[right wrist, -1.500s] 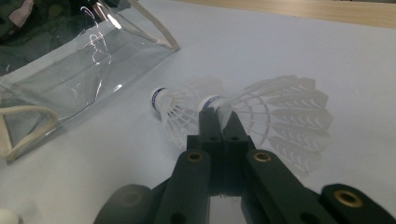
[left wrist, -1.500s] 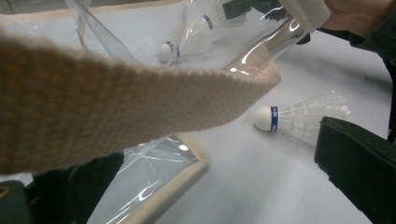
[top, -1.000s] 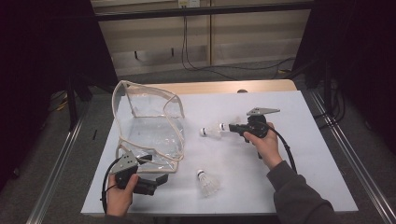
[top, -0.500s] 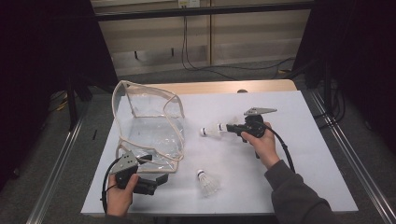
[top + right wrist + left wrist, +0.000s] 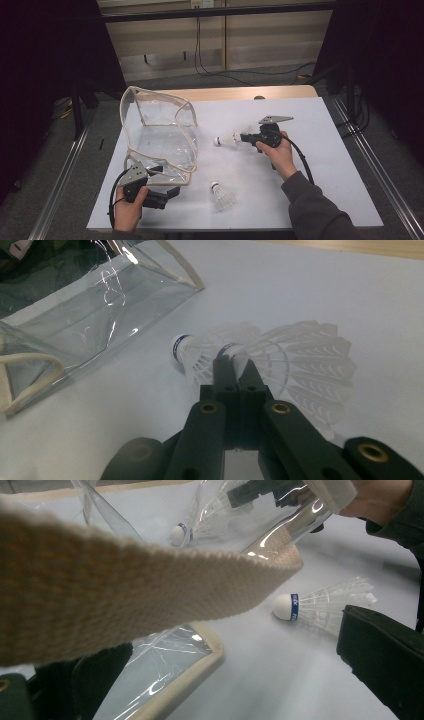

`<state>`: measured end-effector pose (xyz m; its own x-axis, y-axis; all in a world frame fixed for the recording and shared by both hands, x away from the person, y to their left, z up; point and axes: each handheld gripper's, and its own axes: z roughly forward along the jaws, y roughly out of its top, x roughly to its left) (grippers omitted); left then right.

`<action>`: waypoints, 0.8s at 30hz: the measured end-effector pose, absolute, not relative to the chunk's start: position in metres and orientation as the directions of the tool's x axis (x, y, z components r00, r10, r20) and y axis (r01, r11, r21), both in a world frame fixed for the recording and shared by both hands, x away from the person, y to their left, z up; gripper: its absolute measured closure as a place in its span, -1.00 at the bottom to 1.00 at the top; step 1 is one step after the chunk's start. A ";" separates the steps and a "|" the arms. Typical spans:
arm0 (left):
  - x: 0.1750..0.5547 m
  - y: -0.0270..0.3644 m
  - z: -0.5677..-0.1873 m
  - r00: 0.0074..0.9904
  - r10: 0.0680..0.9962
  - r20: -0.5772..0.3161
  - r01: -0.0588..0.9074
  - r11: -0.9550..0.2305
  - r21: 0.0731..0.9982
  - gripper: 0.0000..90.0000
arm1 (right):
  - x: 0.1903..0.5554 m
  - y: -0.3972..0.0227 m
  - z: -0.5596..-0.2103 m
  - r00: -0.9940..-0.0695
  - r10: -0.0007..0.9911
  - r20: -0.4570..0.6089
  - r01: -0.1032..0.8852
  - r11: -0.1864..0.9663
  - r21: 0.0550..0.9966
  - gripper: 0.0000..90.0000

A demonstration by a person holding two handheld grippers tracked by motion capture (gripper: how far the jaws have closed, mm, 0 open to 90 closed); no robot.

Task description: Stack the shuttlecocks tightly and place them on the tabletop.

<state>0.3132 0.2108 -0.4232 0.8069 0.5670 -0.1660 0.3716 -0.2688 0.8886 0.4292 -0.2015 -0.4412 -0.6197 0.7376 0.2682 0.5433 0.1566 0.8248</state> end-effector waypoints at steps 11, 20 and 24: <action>0.313 0.211 -0.423 0.807 0.566 -0.167 0.372 -0.269 0.889 -0.97 | 0.430 -0.196 -0.443 -0.635 0.724 0.269 0.542 0.169 0.823 1.00; 0.313 0.211 -0.423 0.808 0.565 -0.167 0.370 -0.267 0.890 -0.97 | 0.430 -0.193 -0.445 -0.639 0.722 0.266 0.543 0.178 0.821 1.00; 0.313 0.211 -0.423 0.808 0.566 -0.165 0.371 -0.270 0.889 -0.97 | 0.431 -0.191 -0.445 -0.642 0.719 0.266 0.542 0.180 0.821 1.00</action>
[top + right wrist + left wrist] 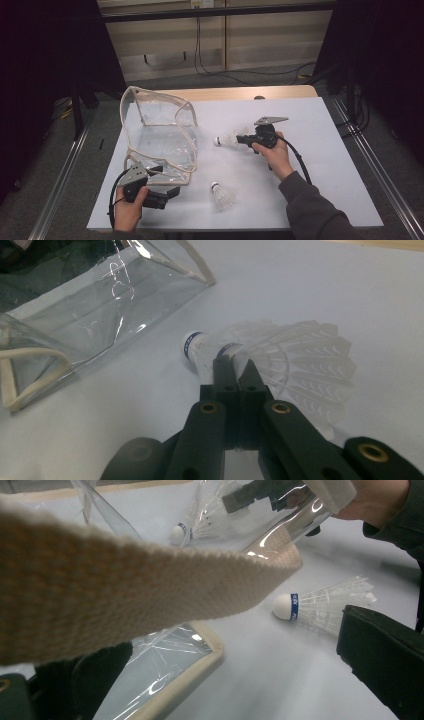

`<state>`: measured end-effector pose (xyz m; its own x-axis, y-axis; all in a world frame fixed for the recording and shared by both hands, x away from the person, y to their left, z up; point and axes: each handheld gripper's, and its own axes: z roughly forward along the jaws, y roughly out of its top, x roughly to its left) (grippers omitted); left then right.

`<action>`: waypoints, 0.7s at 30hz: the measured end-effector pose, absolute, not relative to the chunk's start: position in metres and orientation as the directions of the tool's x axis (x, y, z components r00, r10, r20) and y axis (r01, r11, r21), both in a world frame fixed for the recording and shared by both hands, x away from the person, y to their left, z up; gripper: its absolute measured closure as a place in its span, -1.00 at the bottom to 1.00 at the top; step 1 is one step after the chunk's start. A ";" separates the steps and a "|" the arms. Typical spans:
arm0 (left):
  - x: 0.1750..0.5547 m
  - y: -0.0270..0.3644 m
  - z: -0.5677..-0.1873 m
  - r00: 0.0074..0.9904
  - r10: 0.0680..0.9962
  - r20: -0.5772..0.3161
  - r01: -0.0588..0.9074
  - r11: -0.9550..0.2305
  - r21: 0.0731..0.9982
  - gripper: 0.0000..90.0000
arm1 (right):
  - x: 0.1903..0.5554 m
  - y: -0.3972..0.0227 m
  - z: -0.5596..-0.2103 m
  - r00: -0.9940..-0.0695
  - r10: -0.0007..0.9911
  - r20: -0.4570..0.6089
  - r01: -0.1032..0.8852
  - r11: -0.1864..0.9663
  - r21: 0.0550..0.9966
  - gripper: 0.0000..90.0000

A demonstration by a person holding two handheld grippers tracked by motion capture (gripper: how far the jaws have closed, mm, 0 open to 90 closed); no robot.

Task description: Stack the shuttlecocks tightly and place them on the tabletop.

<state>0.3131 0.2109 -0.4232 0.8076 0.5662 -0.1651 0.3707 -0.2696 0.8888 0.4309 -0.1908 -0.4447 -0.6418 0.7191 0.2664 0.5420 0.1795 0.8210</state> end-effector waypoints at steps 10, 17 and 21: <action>0.313 0.211 -0.424 0.808 0.565 -0.168 0.372 -0.268 0.889 -0.97 | 0.432 -0.187 -0.447 -0.643 0.719 0.265 0.545 0.185 0.818 1.00; 0.313 0.210 -0.424 0.807 0.566 -0.170 0.373 -0.265 0.889 -0.97 | 0.432 -0.186 -0.447 -0.646 0.717 0.261 0.541 0.190 0.819 1.00; 0.313 0.210 -0.424 0.807 0.566 -0.169 0.372 -0.265 0.890 -0.97 | 0.432 -0.185 -0.448 -0.648 0.714 0.264 0.543 0.191 0.818 1.00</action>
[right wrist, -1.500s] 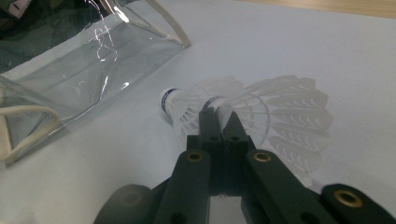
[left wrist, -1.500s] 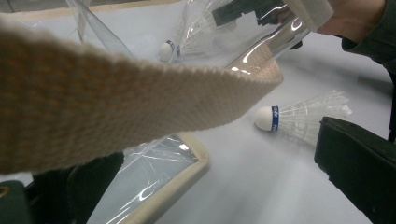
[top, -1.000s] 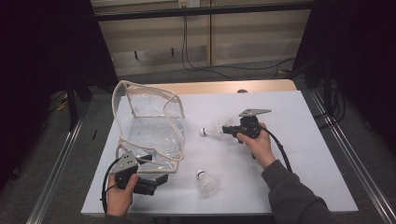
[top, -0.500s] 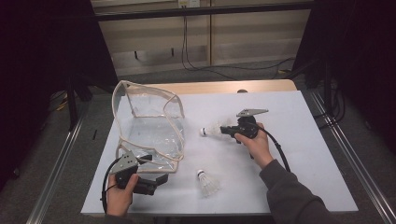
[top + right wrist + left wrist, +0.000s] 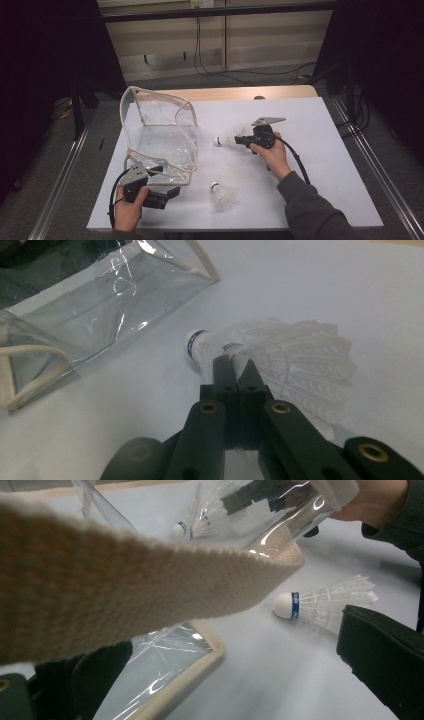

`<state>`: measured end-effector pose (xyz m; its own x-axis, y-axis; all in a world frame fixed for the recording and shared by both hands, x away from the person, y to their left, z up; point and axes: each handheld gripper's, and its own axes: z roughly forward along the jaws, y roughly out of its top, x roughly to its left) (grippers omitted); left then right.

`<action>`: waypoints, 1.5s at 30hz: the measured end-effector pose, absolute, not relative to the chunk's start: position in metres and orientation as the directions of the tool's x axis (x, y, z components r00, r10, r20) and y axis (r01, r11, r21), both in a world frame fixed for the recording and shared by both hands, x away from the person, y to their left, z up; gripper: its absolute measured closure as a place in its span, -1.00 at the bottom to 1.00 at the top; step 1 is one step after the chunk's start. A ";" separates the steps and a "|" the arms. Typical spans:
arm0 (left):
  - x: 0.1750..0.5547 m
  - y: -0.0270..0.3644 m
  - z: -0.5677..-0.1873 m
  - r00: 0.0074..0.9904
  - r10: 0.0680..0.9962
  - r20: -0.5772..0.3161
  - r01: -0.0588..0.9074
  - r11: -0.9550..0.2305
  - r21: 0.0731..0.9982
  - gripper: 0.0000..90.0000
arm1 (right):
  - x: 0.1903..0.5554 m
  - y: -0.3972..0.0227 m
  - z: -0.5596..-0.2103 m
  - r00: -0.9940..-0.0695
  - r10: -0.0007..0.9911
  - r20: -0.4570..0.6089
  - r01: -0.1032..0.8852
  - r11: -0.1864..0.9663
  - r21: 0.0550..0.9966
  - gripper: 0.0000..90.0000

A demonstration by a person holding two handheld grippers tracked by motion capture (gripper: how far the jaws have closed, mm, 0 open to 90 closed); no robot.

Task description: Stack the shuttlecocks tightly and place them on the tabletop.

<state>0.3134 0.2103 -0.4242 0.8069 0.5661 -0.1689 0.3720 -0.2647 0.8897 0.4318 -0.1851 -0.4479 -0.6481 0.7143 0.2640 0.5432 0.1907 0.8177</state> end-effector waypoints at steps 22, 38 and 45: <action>0.313 0.210 -0.424 0.807 0.567 -0.167 0.371 -0.267 0.889 -0.97 | 0.430 -0.181 -0.449 -0.655 0.708 0.266 0.544 0.197 0.816 1.00; 0.313 0.210 -0.424 0.806 0.566 -0.170 0.373 -0.265 0.889 -0.97 | 0.430 -0.180 -0.450 -0.652 0.700 0.292 0.553 0.175 0.815 1.00; 0.313 0.210 -0.424 0.806 0.568 -0.170 0.374 -0.265 0.888 -0.97 | 0.430 -0.180 -0.450 -0.650 0.700 0.296 0.554 0.169 0.815 1.00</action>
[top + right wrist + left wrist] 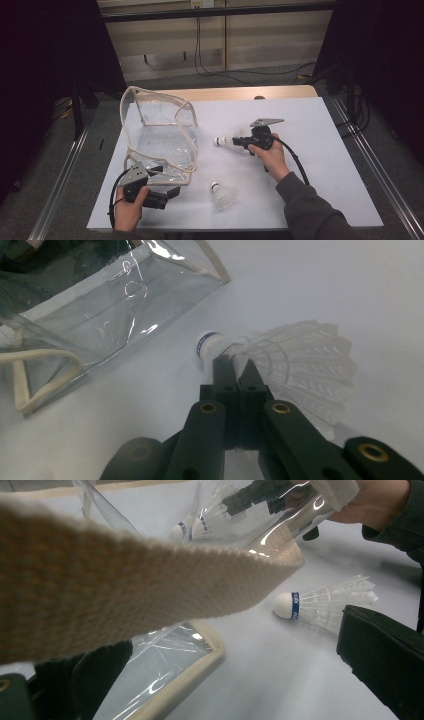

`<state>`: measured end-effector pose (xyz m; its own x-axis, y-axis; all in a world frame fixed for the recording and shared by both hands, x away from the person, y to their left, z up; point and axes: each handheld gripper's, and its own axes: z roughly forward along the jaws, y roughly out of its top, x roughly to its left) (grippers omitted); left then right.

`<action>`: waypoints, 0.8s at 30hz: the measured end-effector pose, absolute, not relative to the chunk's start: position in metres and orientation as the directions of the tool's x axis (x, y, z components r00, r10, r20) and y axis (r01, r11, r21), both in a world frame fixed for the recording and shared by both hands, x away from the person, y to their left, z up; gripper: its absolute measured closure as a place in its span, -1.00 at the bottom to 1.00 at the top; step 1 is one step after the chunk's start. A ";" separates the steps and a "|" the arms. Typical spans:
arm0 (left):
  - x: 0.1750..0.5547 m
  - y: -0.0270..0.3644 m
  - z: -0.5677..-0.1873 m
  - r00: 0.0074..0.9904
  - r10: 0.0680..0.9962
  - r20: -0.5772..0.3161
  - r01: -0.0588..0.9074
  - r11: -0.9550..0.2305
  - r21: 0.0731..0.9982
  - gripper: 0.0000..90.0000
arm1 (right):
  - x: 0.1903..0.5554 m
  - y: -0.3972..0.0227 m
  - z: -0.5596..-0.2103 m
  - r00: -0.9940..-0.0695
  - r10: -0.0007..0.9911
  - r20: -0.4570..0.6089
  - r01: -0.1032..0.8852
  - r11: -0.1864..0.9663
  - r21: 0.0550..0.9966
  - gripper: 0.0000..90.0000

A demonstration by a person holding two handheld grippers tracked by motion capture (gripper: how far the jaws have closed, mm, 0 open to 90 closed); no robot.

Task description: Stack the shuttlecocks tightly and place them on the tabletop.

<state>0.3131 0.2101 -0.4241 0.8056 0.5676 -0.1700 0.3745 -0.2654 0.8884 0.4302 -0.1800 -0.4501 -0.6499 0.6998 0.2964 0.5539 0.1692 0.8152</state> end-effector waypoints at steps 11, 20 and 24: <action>0.313 0.210 -0.424 0.806 0.567 -0.170 0.375 -0.266 0.888 -0.97 | 0.431 -0.180 -0.452 -0.642 0.708 0.293 0.563 0.176 0.808 0.95; 0.313 0.210 -0.424 0.807 0.566 -0.167 0.373 -0.270 0.888 -0.97 | 0.431 -0.180 -0.453 -0.630 0.725 0.278 0.573 0.192 0.797 0.65; 0.313 0.210 -0.424 0.808 0.566 -0.167 0.372 -0.268 0.889 -0.97 | 0.430 -0.182 -0.452 -0.625 0.733 0.269 0.573 0.197 0.796 0.55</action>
<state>0.3130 0.2103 -0.4239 0.8076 0.5656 -0.1670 0.3716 -0.2681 0.8888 0.4303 -0.1817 -0.4523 -0.6251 0.7327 0.2689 0.5729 0.1968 0.7956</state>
